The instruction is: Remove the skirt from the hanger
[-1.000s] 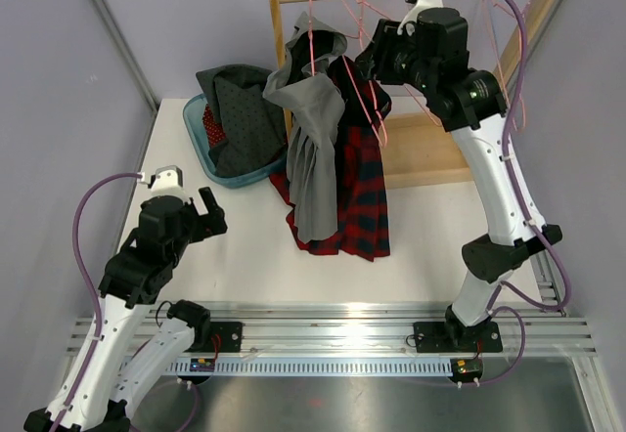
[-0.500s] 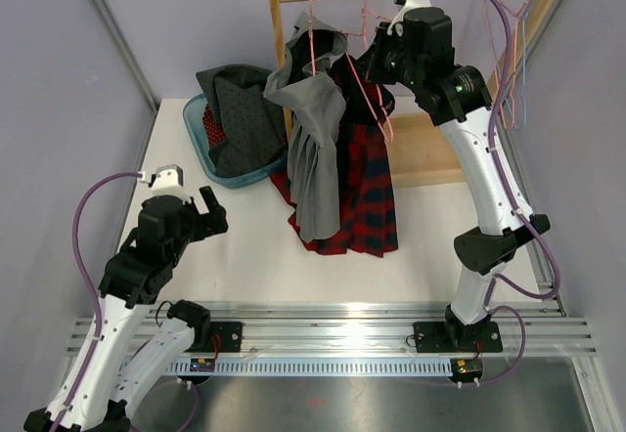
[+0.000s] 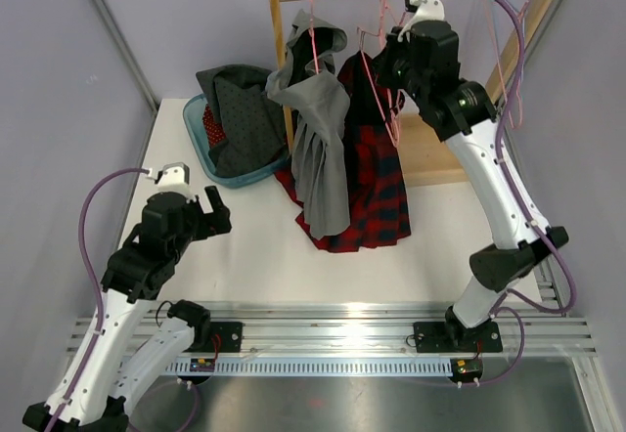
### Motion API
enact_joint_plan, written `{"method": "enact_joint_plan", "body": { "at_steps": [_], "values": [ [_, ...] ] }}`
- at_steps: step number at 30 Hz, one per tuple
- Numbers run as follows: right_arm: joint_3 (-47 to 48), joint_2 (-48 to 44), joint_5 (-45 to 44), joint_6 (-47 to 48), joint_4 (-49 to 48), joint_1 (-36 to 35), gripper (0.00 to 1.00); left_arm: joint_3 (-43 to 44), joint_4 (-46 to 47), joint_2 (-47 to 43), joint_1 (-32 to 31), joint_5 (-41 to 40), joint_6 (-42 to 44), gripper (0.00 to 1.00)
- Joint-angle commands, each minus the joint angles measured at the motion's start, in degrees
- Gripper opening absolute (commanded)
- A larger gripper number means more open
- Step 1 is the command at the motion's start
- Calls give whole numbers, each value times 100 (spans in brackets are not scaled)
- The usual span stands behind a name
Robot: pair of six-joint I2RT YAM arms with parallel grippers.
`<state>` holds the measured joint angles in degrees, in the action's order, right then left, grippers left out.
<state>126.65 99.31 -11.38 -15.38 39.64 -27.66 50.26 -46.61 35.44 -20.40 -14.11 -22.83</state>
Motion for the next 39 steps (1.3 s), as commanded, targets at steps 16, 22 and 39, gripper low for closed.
{"method": "enact_joint_plan", "body": {
  "at_steps": [16, 22, 39],
  "values": [
    [-579, -1333, -374, 18, -1881, -20, 0, 3104, 731, 2722, -3056, -1472, 279, 99],
    [-2169, -2266, -356, -377, -2303, -29, 0, 2911, 1697, 3336, -4479, -1734, 507, 99],
    [-3436, -3576, 188, -1213, -2312, -64, 0, 2735, 4476, 4629, -5580, -1217, 789, 99]
  ]
}}
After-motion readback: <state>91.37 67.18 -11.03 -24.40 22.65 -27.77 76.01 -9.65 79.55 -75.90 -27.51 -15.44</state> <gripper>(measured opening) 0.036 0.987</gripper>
